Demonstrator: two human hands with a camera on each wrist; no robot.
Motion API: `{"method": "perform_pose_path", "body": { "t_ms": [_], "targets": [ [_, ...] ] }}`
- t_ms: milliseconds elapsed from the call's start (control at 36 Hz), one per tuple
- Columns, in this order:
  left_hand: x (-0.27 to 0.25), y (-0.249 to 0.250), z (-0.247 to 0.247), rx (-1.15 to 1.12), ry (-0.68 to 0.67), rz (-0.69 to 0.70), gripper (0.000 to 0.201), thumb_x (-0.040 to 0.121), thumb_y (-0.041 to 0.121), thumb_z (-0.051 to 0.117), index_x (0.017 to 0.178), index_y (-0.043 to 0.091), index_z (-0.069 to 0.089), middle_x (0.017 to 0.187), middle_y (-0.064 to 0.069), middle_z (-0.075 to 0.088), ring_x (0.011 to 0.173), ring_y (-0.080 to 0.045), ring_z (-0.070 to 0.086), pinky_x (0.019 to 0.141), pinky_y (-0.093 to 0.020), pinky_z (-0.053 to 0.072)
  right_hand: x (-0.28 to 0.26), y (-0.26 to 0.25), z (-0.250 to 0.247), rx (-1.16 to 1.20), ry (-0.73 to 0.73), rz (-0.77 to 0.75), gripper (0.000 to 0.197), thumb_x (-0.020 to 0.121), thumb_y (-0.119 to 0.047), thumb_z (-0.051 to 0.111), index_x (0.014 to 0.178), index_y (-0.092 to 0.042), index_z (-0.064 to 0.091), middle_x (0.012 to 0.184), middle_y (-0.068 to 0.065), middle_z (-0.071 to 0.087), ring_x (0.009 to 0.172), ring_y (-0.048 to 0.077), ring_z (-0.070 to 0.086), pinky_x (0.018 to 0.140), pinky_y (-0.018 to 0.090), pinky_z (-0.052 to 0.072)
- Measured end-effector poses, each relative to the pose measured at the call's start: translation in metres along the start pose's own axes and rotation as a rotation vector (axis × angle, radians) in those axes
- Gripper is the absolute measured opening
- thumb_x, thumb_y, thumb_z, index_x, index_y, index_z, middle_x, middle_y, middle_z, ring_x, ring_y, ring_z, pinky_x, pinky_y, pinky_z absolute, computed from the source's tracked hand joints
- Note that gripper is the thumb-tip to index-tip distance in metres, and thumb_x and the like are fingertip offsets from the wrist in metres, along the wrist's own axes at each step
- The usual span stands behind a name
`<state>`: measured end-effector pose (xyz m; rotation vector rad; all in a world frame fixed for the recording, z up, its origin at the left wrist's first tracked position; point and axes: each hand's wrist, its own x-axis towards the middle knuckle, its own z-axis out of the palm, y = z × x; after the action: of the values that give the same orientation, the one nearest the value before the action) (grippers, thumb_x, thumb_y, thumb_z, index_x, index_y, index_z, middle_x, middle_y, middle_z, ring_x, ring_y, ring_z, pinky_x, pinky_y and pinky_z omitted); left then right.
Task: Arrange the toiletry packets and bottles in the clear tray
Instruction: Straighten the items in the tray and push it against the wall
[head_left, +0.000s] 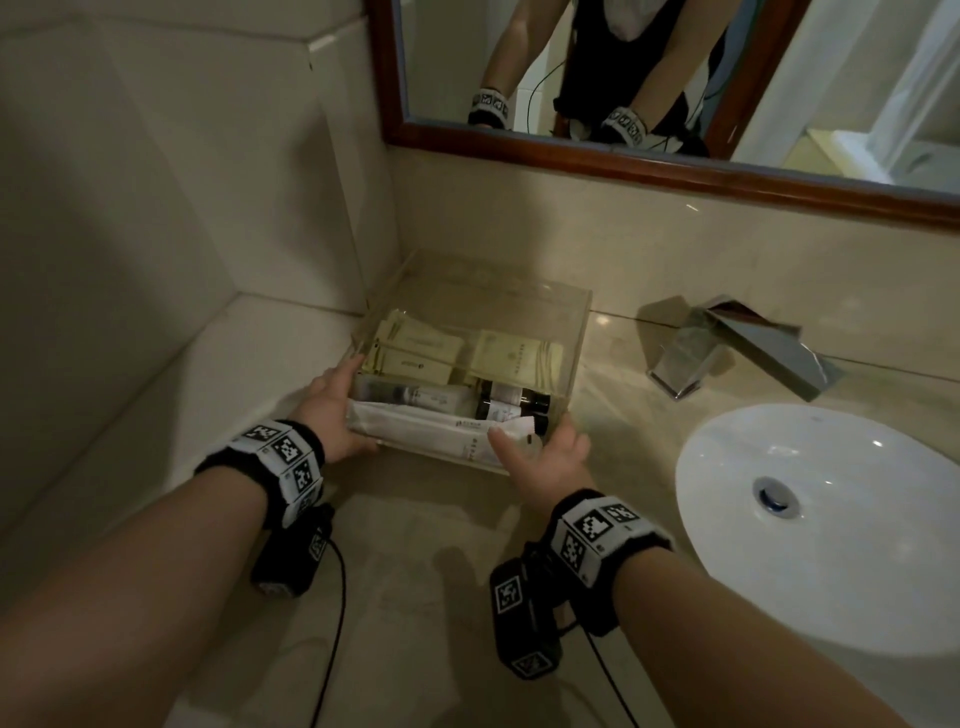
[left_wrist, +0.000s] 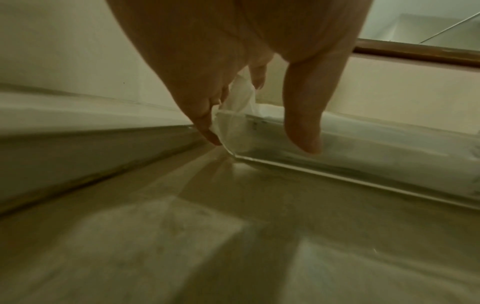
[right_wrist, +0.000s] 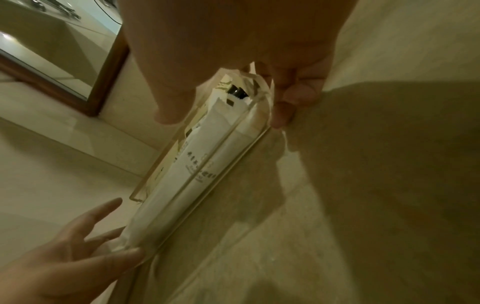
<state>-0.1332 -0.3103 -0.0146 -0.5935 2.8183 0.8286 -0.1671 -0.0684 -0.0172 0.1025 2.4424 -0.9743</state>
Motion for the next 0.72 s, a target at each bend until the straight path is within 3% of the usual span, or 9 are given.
{"method": "perform_pose_path", "body": {
  "t_ms": [83,139,222,306,444,556,667,722],
  "targets": [
    [0.001,-0.001,-0.002,-0.024,-0.025,-0.023,0.102,0.066,0.026,0.083,0.146,0.019,0.02,0.144,-0.016,0.037,0.131,-0.031,0.04,0.109,-0.034,0.034,0.001,-0.001,-0.001,0.048,0.034,-0.013,0.094,0.084,-0.058,0.055,0.151,-0.025,-0.003,0.156,0.009,0.005,0.137,0.032,0.034,0.105,0.042,0.038],
    [0.001,-0.004,-0.003,-0.065,-0.003,-0.045,0.079,0.072,0.027,0.078,0.136,0.016,0.033,0.131,-0.007,0.046,0.119,-0.026,0.049,0.101,-0.035,0.04,0.0,0.001,0.0,-0.033,0.111,-0.051,0.084,0.087,-0.054,0.054,0.15,-0.028,0.005,0.15,0.009,0.016,0.133,0.029,0.037,0.105,0.042,0.039],
    [0.004,-0.011,-0.006,0.007,0.122,0.012,0.039,0.079,0.015,0.071,0.112,0.01,0.051,0.116,-0.01,0.05,0.111,-0.03,0.052,0.094,-0.036,0.042,-0.002,0.002,-0.002,-0.37,0.253,-0.276,0.063,0.091,-0.05,0.047,0.144,-0.029,0.02,0.143,0.006,0.028,0.132,0.023,0.031,0.112,0.039,0.029],
    [0.004,-0.013,-0.009,0.161,0.182,0.072,0.022,0.079,0.01,0.069,0.1,0.007,0.064,0.12,-0.015,0.049,0.112,-0.033,0.049,0.097,-0.033,0.039,0.0,0.002,-0.003,-0.507,0.2,-0.53,0.044,0.094,-0.035,0.049,0.136,-0.028,0.039,0.132,-0.001,0.04,0.122,0.018,0.037,0.108,0.033,0.029],
    [0.008,-0.005,-0.007,0.259,0.128,0.157,0.018,0.083,0.007,0.06,0.1,0.008,0.066,0.109,-0.013,0.058,0.102,-0.03,0.057,0.085,-0.029,0.041,0.01,0.002,-0.008,-0.502,0.157,-0.595,0.028,0.098,-0.019,0.042,0.122,-0.021,0.057,0.12,-0.001,0.053,0.111,0.02,0.045,0.098,0.029,0.037],
    [0.011,-0.005,-0.009,0.301,0.106,0.13,0.02,0.086,0.012,0.059,0.103,0.013,0.068,0.115,-0.012,0.062,0.107,-0.03,0.058,0.091,-0.031,0.043,0.017,-0.002,-0.013,-0.55,0.119,-0.558,0.03,0.096,-0.014,0.045,0.121,-0.022,0.059,0.116,0.002,0.055,0.111,0.022,0.048,0.097,0.03,0.038],
    [0.011,-0.006,-0.011,0.408,0.022,0.157,0.025,0.087,0.013,0.055,0.108,0.017,0.067,0.121,-0.006,0.061,0.111,-0.026,0.057,0.095,-0.03,0.043,0.015,-0.001,-0.011,-0.579,0.135,-0.561,0.028,0.095,-0.018,0.046,0.12,-0.023,0.058,0.115,0.0,0.054,0.11,0.022,0.048,0.096,0.031,0.04],
    [0.008,-0.01,-0.012,0.464,0.011,0.225,0.031,0.089,0.031,0.052,0.114,0.018,0.065,0.122,-0.004,0.06,0.114,-0.025,0.055,0.096,-0.03,0.042,0.011,0.004,-0.011,-0.607,0.154,-0.599,0.027,0.096,-0.029,0.043,0.118,-0.023,0.057,0.114,-0.002,0.053,0.108,0.021,0.048,0.094,0.033,0.04]
  ]
}}
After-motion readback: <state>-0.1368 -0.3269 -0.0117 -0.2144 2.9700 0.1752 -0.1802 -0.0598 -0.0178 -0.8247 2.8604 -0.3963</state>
